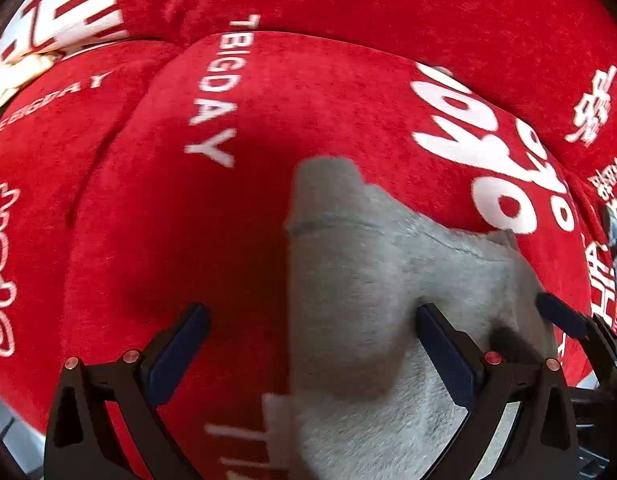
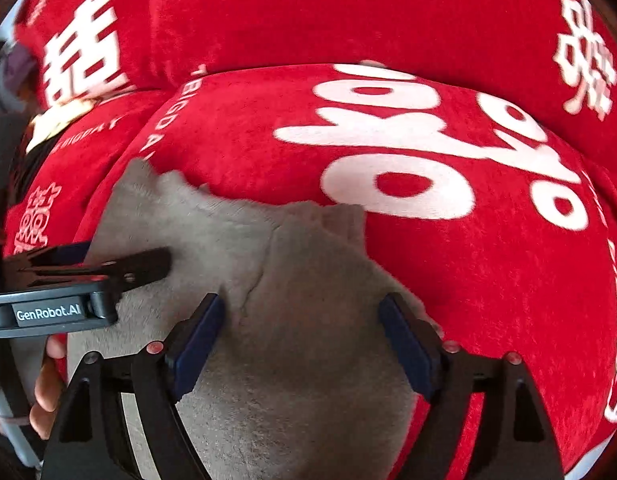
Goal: Fold small clothes
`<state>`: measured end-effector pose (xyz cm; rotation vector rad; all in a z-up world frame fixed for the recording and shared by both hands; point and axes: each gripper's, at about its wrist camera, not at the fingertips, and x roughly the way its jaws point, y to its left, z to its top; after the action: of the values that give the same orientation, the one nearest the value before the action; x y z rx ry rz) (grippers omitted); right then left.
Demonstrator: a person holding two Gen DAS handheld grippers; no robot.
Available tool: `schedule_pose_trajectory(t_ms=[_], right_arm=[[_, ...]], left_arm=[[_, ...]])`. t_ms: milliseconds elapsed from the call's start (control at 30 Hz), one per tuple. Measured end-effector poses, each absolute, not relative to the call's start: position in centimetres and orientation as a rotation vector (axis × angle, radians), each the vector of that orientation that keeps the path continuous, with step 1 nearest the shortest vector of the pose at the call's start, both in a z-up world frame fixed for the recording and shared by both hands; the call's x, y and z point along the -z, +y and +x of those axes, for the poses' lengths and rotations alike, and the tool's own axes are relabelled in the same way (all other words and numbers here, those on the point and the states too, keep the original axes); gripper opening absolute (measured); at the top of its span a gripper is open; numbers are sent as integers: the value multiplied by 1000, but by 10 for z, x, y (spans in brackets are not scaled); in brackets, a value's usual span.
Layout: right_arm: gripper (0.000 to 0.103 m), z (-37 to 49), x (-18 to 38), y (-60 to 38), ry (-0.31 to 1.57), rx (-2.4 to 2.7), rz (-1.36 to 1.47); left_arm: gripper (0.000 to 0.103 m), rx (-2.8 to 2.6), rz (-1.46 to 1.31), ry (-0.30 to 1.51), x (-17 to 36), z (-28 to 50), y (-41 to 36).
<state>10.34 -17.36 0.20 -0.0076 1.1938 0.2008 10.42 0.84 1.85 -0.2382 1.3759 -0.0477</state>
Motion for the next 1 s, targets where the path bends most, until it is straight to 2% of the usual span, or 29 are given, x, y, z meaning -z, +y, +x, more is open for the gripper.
schedule_pose_trajectory(t_ms=[167,333,433,700,900,933,1000], right_arm=[[84,62,-20,-158,1106,-292,-66],[84,25,-7,-146,1075,-339,-181],[84,5,-8,-154,1027,-350,-228],[84,-56,-33,-218,968,-293,-175],[84,-97,-31,-198,954,-501,-138],[82,-100,-25,-195,967,-514,-149],[72,-104,-13,-193,999,-541,-155]], left_arm=[[103,83,-229,1299,-42,75,10],[103,88,-91,1246,-40,45,0],[103,106,-119,1210,-42,33,6],[103,132,-79,1129,-74,-15,8],[103,221,-68,1176,-69,-43,-17],[103,224,-60,1169,-74,-43,-22],[103,235,-56,1142,-85,-40,-32]])
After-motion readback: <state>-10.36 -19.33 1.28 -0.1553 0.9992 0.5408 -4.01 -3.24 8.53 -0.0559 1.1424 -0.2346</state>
